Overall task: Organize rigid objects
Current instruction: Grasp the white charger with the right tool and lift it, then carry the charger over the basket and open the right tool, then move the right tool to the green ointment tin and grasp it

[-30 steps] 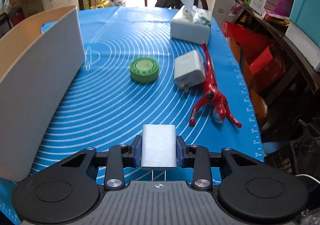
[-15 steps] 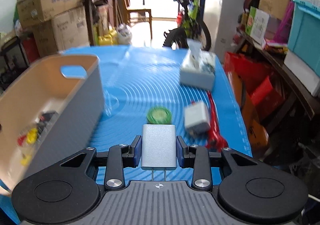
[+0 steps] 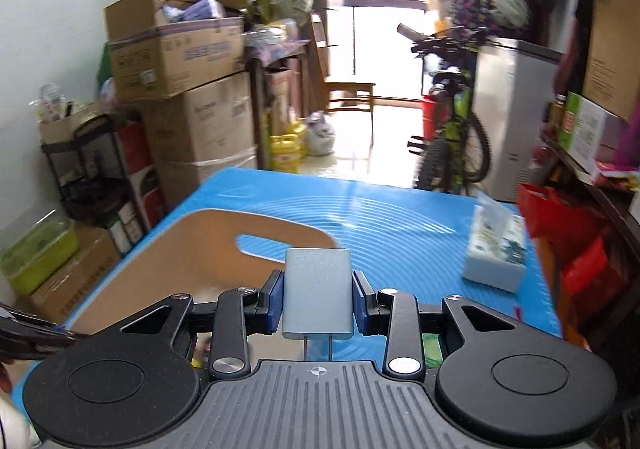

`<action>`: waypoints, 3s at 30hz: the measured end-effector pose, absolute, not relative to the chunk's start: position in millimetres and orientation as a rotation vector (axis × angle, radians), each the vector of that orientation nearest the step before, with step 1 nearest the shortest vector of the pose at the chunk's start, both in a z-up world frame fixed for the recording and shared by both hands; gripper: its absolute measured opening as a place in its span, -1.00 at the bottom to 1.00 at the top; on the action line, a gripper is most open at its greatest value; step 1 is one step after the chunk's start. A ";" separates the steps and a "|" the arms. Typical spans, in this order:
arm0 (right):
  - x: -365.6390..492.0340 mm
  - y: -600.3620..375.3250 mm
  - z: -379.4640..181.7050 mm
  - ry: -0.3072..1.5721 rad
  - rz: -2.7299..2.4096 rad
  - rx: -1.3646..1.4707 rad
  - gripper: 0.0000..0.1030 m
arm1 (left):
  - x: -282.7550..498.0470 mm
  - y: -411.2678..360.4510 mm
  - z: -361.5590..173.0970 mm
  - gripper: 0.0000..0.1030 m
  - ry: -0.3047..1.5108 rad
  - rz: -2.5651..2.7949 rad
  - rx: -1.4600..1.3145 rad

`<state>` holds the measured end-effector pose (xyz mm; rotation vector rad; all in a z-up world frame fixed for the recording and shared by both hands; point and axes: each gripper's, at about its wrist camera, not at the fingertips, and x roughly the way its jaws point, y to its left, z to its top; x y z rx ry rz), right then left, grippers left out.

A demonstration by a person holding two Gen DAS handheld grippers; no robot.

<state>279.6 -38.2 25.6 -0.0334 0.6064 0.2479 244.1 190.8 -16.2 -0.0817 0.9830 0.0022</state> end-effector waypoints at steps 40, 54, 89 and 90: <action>301.7 -10.8 6.5 0.794 0.338 -0.016 0.23 | 245.6 189.2 -15.5 -0.80 0.987 0.006 -0.068; 331.3 -118.1 -23.4 0.801 0.096 -0.011 0.25 | 245.9 188.3 -16.2 -0.80 0.989 0.010 -0.066; 384.6 -142.6 -124.4 0.899 0.007 -0.010 0.06 | 245.9 181.7 -14.6 -0.80 0.983 0.029 -0.031; 383.5 -142.2 -124.5 0.896 0.005 -0.010 0.06 | 245.7 181.7 -14.4 -0.80 0.982 0.029 -0.031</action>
